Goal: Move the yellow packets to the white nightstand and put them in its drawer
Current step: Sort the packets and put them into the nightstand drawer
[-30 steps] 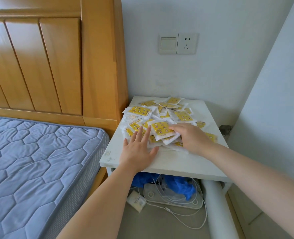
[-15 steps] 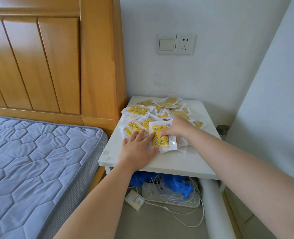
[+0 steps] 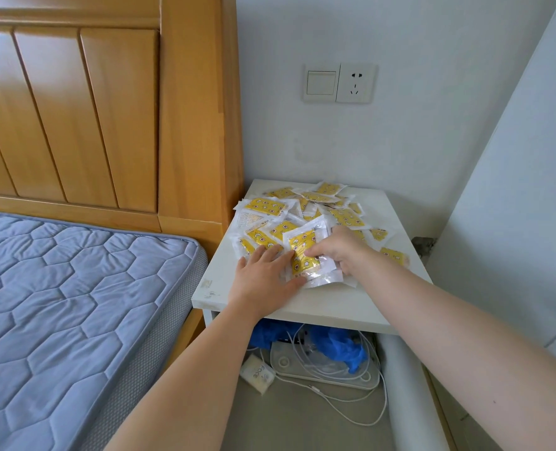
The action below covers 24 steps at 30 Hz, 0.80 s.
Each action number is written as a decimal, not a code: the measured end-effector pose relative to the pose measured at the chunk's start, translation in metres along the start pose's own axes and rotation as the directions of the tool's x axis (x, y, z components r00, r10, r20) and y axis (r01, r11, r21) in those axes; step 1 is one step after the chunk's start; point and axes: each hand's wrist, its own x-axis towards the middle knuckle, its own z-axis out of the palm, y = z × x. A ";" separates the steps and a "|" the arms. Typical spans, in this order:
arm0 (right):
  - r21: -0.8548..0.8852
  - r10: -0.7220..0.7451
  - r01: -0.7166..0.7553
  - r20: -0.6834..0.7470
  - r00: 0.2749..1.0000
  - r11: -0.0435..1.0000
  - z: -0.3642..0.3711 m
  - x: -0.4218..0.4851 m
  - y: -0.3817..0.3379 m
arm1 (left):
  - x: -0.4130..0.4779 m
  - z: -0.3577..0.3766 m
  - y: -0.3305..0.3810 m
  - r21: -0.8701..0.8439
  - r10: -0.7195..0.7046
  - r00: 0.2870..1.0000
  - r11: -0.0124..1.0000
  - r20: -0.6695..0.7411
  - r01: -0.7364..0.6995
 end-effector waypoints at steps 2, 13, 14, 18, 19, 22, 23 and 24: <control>0.118 -0.004 0.014 -0.081 0.997 0.993 -0.001 -0.001 0.010 | -0.002 0.000 0.000 -0.040 0.005 1.000 0.999 -0.016 -0.005; 0.618 0.063 0.269 -0.461 0.885 0.739 -0.017 -0.030 0.070 | -0.008 -0.007 0.001 -0.110 0.031 0.995 0.993 -0.096 -0.041; 0.591 0.051 0.281 -0.482 0.875 0.756 -0.015 -0.032 0.073 | -0.011 -0.008 0.001 -0.139 0.046 0.991 0.988 -0.124 -0.064; 0.466 -0.047 0.353 -0.549 0.835 0.812 -0.010 -0.040 0.070 | -0.018 -0.007 0.003 -0.240 0.045 0.973 0.966 -0.224 -0.100; 0.429 -0.070 0.360 -0.558 0.827 0.828 -0.008 -0.042 0.069 | -0.019 -0.006 0.003 -0.270 0.037 0.969 0.957 -0.246 -0.105; 0.364 -0.116 0.378 -0.573 0.811 0.851 -0.004 -0.041 0.068 | -0.014 -0.005 -0.001 -0.300 0.039 0.923 0.940 -0.382 -0.164; 0.362 -0.113 0.376 -0.576 0.810 0.853 -0.004 -0.040 0.068 | -0.008 -0.006 -0.002 -0.284 0.049 0.916 0.943 -0.397 -0.173; 0.360 -0.110 0.373 -0.578 0.809 0.855 -0.004 -0.039 0.068 | -0.001 -0.009 -0.004 -0.264 0.057 0.929 0.951 -0.365 -0.162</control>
